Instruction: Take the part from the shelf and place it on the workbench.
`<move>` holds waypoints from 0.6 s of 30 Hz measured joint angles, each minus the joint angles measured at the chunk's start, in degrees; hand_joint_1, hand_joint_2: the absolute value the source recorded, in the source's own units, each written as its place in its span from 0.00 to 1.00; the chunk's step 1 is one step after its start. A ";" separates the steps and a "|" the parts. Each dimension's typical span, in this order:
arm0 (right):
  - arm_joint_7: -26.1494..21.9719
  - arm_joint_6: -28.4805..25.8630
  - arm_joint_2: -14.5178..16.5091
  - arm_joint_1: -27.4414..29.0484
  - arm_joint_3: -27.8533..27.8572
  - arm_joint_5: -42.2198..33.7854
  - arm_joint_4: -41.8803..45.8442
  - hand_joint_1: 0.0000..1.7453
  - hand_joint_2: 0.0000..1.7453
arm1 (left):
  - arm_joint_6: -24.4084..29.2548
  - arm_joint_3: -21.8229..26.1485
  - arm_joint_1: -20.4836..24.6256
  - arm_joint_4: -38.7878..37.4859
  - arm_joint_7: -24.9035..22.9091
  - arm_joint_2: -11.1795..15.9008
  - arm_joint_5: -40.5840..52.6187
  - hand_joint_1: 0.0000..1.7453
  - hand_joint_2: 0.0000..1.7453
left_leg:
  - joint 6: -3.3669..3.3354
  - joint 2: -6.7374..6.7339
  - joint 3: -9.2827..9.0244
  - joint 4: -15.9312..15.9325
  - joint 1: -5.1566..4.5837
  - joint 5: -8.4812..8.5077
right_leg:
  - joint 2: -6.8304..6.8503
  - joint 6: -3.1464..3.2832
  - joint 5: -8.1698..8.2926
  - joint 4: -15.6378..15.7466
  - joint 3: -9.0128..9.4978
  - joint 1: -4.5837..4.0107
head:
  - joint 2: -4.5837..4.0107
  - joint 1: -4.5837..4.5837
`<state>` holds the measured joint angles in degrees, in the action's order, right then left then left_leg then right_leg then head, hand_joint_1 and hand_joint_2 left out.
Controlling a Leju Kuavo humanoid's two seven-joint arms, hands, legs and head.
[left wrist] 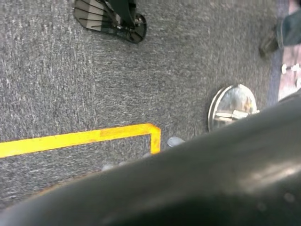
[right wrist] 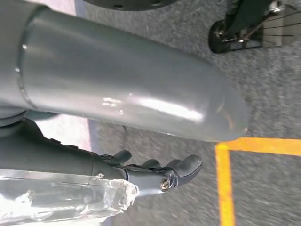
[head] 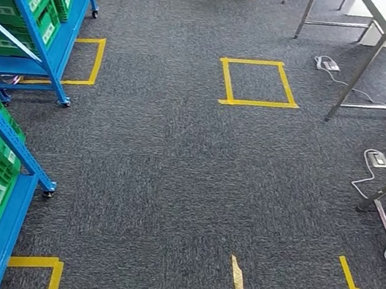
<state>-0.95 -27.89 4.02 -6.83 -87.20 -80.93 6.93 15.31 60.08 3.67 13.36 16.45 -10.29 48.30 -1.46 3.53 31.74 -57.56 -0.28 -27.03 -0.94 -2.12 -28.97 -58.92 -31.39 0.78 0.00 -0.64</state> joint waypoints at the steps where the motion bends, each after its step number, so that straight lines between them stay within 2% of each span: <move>1: -0.13 0.02 0.00 -0.10 0.01 -0.18 0.00 0.00 0.00 | 0.02 0.10 -0.05 0.01 0.15 -0.01 -0.09 0.00 0.00 | 0.04 0.18 0.16 -0.14 -0.09 -0.03 | -0.20 0.02 0.10 1.35 0.62 0.01 | 0.00 -0.02; 5: -0.43 0.30 0.00 0.08 0.04 -0.58 0.00 0.00 0.00 | 0.01 0.35 -0.14 0.02 1.46 0.02 -0.30 0.00 0.00 | -0.41 0.28 0.36 -0.17 -0.04 0.17 | -0.40 -0.02 0.13 1.80 0.82 -0.17 | 0.00 0.05; 9: -0.56 0.61 0.00 0.10 0.05 -0.72 0.00 0.00 0.00 | -0.17 0.38 -0.05 0.02 2.22 0.01 -0.09 0.00 0.00 | -0.24 0.26 0.18 0.20 0.09 0.28 | -0.44 0.30 0.04 1.75 0.84 -0.36 | 0.00 0.05; 11: -0.60 0.64 0.00 0.09 0.06 -0.76 0.00 0.00 0.00 | -0.22 0.38 -0.05 0.01 2.24 -0.02 0.03 0.00 0.00 | -0.01 0.26 0.17 0.26 0.15 0.32 | -0.44 0.44 0.00 1.71 0.84 -0.45 | 0.00 0.04; 15: -0.68 0.83 0.00 0.08 0.06 -0.84 0.00 0.00 0.00 | -0.19 0.38 -0.05 0.00 2.24 -0.06 0.23 0.00 0.00 | 1.18 0.25 0.17 0.31 0.34 0.24 | -0.44 0.62 -0.06 1.60 0.83 -0.58 | 0.00 0.02; 18: -0.81 1.09 0.00 0.08 0.06 -0.95 0.00 0.00 0.00 | 0.03 0.38 -0.05 0.00 2.24 -0.10 0.34 0.00 0.00 | 1.25 0.25 0.19 0.30 0.33 0.23 | -0.44 0.63 -0.06 1.60 0.84 -0.54 | 0.00 0.01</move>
<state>-1.77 -26.80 4.02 -6.75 -87.14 -81.88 6.93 15.34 60.46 3.61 13.36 18.69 -10.40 48.65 -0.21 3.78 31.93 -57.26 0.05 -26.80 -1.38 -1.49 -29.03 -57.32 -30.55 0.23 0.00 -0.63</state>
